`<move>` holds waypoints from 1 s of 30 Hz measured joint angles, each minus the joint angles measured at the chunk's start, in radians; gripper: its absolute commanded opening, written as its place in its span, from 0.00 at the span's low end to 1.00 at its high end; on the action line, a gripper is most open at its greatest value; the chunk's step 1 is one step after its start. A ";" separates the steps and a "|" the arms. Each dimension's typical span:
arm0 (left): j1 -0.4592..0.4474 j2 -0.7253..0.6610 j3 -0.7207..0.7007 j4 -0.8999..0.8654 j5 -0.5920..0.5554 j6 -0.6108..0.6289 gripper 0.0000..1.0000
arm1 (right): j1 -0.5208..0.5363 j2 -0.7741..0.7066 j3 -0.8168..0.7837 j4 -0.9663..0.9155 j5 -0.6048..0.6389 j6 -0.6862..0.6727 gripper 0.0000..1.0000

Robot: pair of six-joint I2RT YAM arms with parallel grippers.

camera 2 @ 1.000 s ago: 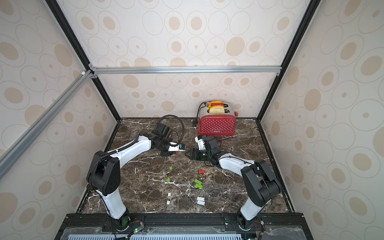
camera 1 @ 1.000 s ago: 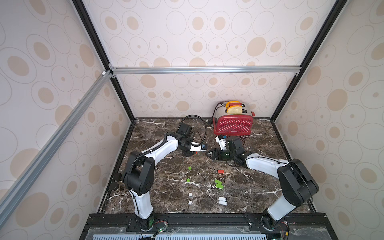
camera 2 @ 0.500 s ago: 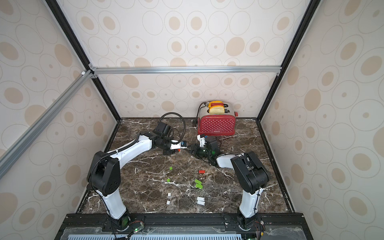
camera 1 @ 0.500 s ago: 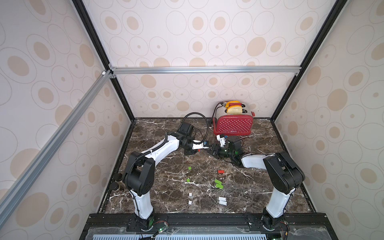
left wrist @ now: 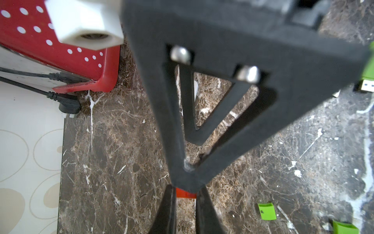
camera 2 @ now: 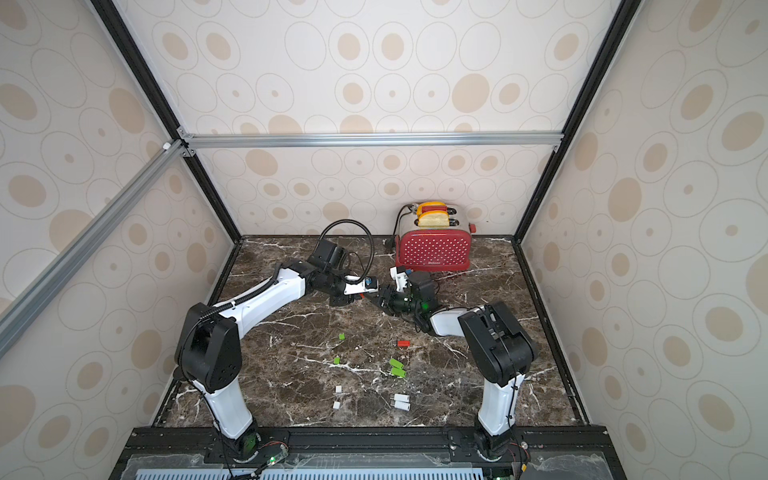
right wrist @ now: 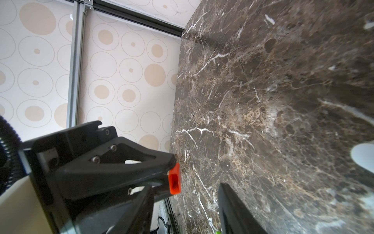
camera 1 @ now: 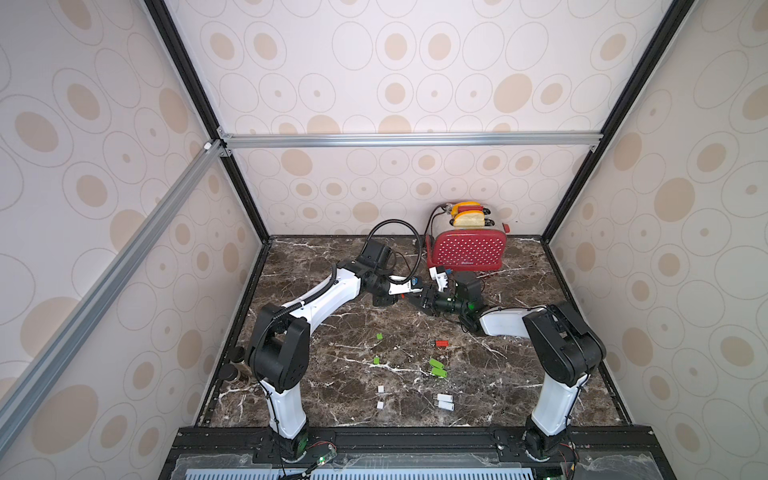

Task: Close the usb drive cover
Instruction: Pick up the cover from the center of the board.

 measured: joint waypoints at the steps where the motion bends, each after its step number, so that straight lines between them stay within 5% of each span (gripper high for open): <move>1: -0.002 0.000 0.001 0.000 0.000 0.000 0.12 | 0.000 0.003 0.001 0.002 0.000 0.002 0.51; 30: -0.027 0.000 0.013 -0.015 -0.021 0.005 0.12 | 0.000 0.015 0.003 0.060 -0.031 0.022 0.21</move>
